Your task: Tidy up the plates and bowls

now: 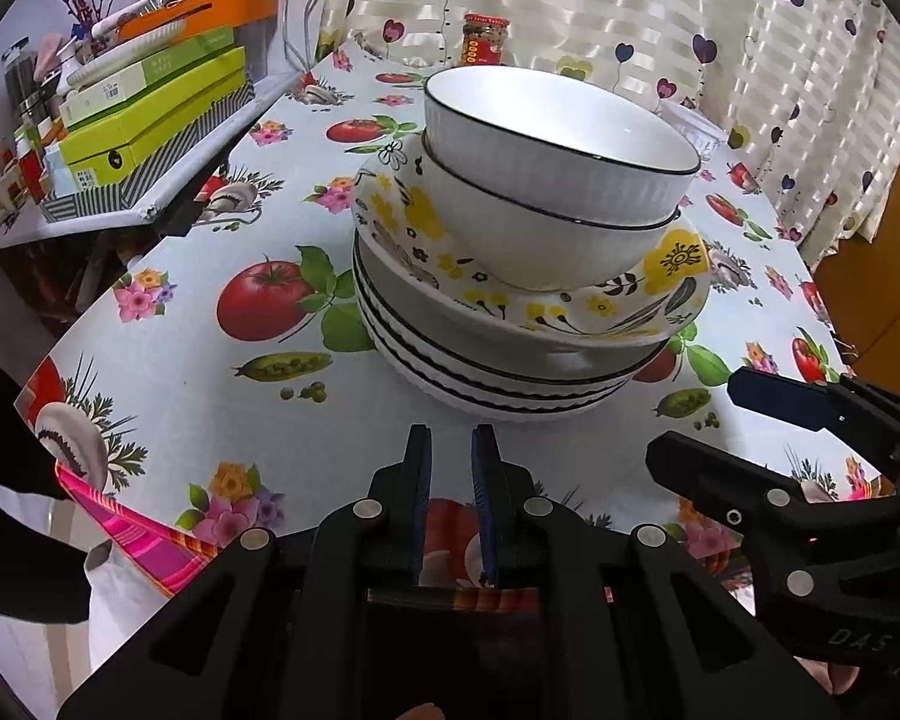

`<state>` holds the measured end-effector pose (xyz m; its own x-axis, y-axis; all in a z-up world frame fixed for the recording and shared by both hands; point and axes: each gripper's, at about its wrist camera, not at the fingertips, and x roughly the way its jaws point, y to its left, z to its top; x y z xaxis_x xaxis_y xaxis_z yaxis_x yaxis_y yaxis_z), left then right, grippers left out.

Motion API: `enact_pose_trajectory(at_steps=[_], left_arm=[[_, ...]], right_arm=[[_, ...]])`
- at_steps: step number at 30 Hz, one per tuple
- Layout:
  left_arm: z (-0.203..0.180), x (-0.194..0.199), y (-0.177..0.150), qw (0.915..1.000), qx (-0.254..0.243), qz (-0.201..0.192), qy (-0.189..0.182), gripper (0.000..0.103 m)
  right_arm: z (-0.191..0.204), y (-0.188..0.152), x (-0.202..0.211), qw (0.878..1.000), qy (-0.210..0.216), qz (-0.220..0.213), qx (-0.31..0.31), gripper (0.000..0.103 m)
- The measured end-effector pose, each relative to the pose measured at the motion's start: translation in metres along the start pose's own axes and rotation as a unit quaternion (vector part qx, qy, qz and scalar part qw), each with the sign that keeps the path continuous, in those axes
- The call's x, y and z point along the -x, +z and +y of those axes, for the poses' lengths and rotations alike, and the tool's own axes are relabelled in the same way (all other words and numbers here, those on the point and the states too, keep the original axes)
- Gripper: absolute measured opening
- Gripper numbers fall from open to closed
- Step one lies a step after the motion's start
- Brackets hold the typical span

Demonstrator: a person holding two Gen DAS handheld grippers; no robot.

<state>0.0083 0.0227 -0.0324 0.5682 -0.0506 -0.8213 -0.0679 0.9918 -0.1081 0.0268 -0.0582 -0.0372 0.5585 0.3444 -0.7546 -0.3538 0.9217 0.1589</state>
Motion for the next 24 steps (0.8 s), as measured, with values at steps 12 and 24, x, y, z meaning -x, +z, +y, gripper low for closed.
enact_pose_trajectory(at_steps=[12, 24], left_arm=[[0.0003, 0.0004, 0.0001, 1.0, 0.003, 0.001, 0.0, 0.014], [-0.0019, 0.0014, 0.0013, 1.0, -0.001, -0.001, 0.004, 0.014]], right_arm=[[0.0017, 0.0004, -0.0006, 1.0, 0.001, 0.002, 0.002, 0.071], [0.0048, 0.0012, -0.0024, 1.0, 0.002, 0.004, 0.003, 0.072]])
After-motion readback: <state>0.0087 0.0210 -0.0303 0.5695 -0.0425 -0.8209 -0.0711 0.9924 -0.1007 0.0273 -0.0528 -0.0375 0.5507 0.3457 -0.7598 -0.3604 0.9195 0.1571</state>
